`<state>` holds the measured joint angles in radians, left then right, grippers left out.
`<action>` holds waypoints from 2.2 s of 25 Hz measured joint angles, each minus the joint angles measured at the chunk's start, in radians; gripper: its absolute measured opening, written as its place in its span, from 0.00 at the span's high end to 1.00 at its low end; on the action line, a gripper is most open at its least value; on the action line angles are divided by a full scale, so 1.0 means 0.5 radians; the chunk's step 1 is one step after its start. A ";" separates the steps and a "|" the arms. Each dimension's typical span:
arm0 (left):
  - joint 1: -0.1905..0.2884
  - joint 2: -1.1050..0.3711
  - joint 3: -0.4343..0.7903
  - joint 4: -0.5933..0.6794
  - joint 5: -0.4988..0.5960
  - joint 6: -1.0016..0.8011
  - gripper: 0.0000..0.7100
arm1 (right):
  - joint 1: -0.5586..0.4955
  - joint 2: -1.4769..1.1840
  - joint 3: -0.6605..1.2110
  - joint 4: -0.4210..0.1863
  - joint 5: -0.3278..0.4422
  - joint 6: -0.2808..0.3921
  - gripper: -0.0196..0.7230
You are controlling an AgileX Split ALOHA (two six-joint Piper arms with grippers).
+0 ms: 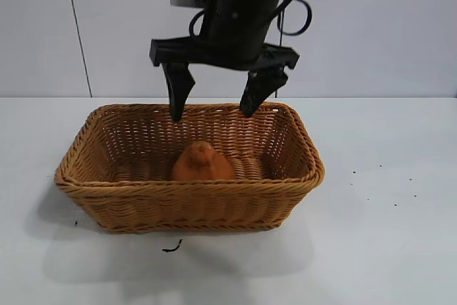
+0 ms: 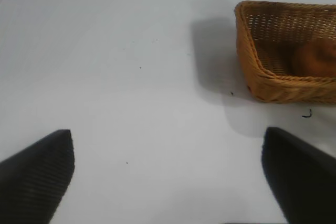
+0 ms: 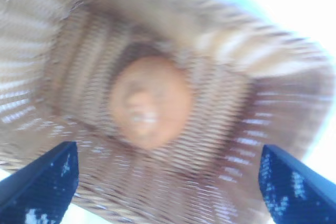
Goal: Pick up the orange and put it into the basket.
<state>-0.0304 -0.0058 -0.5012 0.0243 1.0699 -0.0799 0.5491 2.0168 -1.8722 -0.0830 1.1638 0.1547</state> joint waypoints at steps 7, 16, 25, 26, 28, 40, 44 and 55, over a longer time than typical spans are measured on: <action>0.000 0.000 0.000 0.000 0.000 0.000 0.02 | -0.434 -0.001 -0.019 -0.033 0.057 -0.019 0.11; 0.000 0.000 0.000 0.000 0.000 0.000 0.02 | -0.887 -0.001 -0.019 -0.048 0.105 -0.074 0.11; 0.000 0.000 0.000 0.000 0.000 0.000 0.02 | -0.936 -0.179 0.277 0.100 0.100 -0.109 0.11; 0.000 0.000 0.000 0.000 0.000 0.000 0.02 | -0.929 -0.252 0.381 0.120 0.098 -0.111 0.11; 0.000 0.000 0.000 0.000 0.000 0.000 0.02 | -0.911 -0.406 0.598 0.152 0.101 -0.111 0.11; 0.000 0.000 0.000 0.000 0.000 0.000 0.02 | -0.870 -2.519 2.492 0.220 -0.093 -0.130 0.11; 0.000 0.000 0.000 0.000 0.000 0.000 0.02 | -0.870 -3.077 2.740 0.216 -0.233 -0.211 0.11; 0.000 0.000 0.000 0.000 0.000 0.000 0.02 | -0.870 -4.004 2.763 0.216 -0.287 -0.264 0.11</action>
<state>-0.0304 -0.0058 -0.5012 0.0243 1.0699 -0.0799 0.1142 0.0148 -0.4905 0.0252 1.0203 0.0229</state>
